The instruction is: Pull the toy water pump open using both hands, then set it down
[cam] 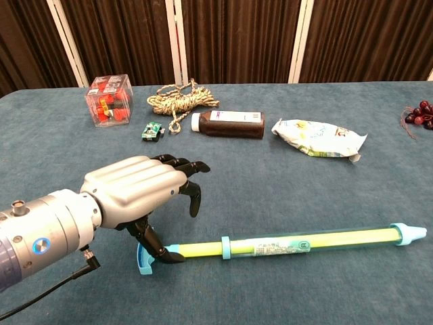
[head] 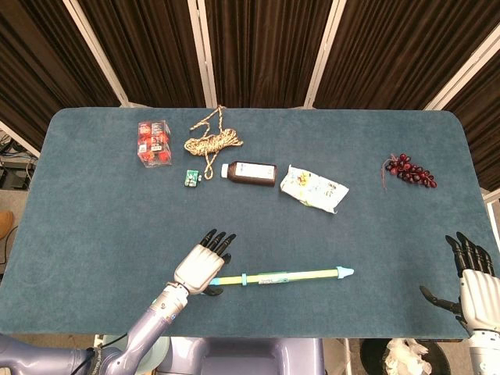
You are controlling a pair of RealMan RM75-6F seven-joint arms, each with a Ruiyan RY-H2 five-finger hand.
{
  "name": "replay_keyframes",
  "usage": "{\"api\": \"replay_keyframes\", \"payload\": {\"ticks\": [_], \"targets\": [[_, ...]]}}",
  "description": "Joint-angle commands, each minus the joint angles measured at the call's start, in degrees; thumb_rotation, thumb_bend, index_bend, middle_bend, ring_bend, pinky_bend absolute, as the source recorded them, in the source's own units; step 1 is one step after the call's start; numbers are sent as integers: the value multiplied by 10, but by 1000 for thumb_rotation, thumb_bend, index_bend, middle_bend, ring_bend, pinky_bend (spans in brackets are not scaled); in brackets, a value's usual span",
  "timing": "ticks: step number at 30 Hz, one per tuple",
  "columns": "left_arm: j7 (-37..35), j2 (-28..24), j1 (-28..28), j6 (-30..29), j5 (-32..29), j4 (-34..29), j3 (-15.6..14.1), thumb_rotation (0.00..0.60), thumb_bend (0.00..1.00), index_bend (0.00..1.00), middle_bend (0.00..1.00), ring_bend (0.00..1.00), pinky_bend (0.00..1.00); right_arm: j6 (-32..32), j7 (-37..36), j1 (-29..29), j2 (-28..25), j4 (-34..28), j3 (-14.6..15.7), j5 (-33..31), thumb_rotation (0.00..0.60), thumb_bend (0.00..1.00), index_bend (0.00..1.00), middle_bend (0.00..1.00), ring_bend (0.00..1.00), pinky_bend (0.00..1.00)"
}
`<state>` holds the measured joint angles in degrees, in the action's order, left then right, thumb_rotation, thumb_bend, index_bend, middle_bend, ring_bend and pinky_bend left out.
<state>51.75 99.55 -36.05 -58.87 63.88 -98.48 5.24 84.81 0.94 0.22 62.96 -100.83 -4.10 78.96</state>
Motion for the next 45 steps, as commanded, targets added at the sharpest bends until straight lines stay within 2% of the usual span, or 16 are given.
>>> {"api": "replay_keyframes", "payload": {"ticks": [1, 18, 27, 32, 45], "targets": [[6, 8, -2, -7, -10, 8, -4, 600, 190, 399, 0, 0, 0, 0, 0, 0, 0, 0, 0, 1, 600, 215, 84, 0, 0, 0], [11, 52, -19, -23, -36, 46, -22, 600, 214, 452, 0, 0, 0, -2, -4, -1, -2, -3, -1, 1, 600, 215, 84, 0, 0, 0], [13, 53, -22, -26, -48, 54, -35, 600, 297, 602, 0, 0, 0, -2, -6, -1, -2, -4, -2, 1, 600, 214, 84, 0, 0, 0], [12, 39, -28, -32, -31, 43, -37, 600, 372, 639, 4, 0, 0, -2, -6, -1, -2, -4, -2, 1, 600, 216, 85, 0, 0, 0], [31, -50, -69, -21, 12, -34, -16, 600, 389, 669, 20, 0, 0, -7, 2, -1, -2, -14, 2, 5, 600, 215, 86, 0, 0, 0]]}}
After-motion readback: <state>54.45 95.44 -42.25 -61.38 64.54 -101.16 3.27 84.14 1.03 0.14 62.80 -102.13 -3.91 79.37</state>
